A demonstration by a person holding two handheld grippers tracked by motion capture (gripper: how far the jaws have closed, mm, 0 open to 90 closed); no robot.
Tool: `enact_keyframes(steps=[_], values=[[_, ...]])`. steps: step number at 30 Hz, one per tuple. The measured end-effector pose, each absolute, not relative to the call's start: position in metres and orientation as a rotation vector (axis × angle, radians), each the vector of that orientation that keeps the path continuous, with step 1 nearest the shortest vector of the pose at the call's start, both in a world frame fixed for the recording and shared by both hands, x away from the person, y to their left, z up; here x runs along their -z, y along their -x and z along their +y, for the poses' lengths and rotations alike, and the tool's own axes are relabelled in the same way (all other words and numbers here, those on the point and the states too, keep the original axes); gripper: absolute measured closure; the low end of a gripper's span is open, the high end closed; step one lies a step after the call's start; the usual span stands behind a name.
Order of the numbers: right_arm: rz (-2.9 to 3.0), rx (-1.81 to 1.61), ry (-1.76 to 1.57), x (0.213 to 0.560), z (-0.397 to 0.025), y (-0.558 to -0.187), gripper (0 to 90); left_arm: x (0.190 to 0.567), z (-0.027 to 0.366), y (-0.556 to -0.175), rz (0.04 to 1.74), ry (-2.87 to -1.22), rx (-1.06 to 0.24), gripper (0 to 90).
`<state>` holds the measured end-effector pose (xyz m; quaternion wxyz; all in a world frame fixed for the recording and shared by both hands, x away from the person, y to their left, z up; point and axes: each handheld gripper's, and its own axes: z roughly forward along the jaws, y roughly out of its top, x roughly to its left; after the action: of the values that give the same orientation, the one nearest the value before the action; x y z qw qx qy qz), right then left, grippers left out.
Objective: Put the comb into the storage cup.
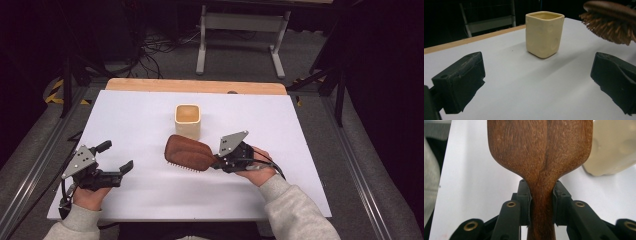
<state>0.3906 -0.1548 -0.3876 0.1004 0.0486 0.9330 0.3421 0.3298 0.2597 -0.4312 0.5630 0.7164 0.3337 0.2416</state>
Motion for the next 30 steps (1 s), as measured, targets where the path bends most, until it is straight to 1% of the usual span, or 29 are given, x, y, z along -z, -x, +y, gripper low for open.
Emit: enact_keyframes(steps=[14,30], values=[[2.523,-1.261,-0.302,0.393,-0.165,-0.372,72.7,0.429,0.256,-0.329,0.74,-1.692,-0.512,1.2],[2.38,-1.41,-0.374,0.416,-0.149,-0.361,72.6,0.429,0.251,-0.329,0.731,-1.695,-0.483,1.6]])
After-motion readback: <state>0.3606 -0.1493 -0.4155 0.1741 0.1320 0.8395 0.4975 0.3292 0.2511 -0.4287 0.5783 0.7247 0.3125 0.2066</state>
